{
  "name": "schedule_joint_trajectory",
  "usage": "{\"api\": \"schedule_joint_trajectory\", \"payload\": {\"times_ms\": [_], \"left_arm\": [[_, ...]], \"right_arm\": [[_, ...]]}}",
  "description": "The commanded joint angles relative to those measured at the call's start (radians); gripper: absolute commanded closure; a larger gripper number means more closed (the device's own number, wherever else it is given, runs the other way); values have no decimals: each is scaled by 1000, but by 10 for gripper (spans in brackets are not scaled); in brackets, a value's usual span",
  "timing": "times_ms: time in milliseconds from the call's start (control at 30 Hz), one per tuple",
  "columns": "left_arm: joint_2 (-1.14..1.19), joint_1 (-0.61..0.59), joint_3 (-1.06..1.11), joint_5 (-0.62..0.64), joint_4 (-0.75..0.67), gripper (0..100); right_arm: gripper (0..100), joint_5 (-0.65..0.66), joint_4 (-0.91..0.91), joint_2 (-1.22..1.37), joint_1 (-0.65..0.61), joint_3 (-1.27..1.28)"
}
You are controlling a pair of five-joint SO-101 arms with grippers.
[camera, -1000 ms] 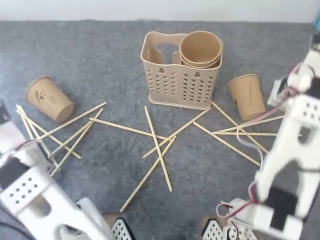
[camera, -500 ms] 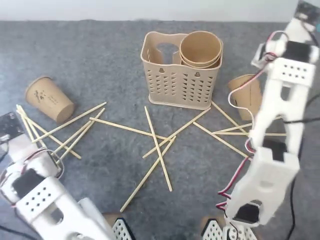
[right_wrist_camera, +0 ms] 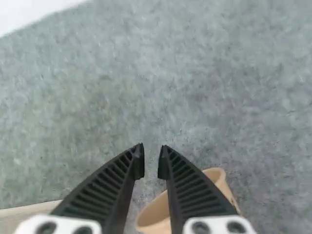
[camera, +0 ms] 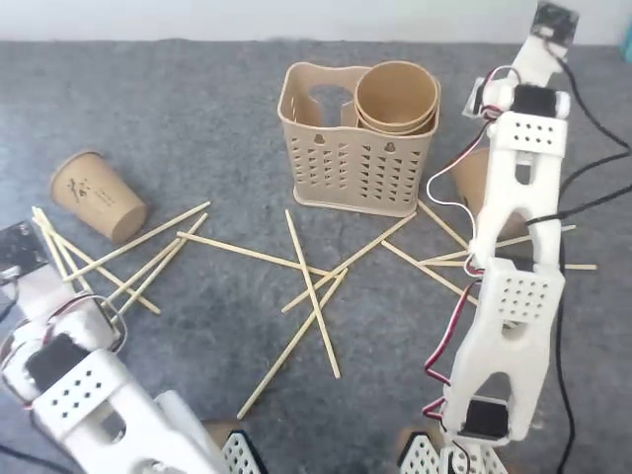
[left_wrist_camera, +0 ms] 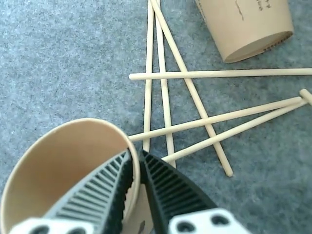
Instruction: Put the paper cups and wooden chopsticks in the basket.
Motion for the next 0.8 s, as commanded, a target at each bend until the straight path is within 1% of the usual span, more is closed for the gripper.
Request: {"api": "schedule_joint_trajectory", "payload": {"times_ms": [0, 100, 233, 367, 533, 633, 767], "left_arm": [[-20, 2, -4, 11, -21, 989], [-20, 2, -4, 11, -21, 989], [-20, 0, 4, 11, -25, 989], [-17, -2, 7, 11, -41, 989], [-17, 0, 7, 11, -40, 989], [-17, -2, 7, 11, -40, 989], [-17, -3, 7, 11, -40, 989]], "right_arm": [[947, -8, -15, 21, -16, -58], [947, -3, 15, 38, -21, -57], [947, 72, 97, 38, -22, -58], [947, 138, 252, 45, -2, -124], [948, 170, 446, 41, 27, -241], [948, 252, 552, 42, 28, -308], [967, 311, 559, 24, 71, -247]]}}
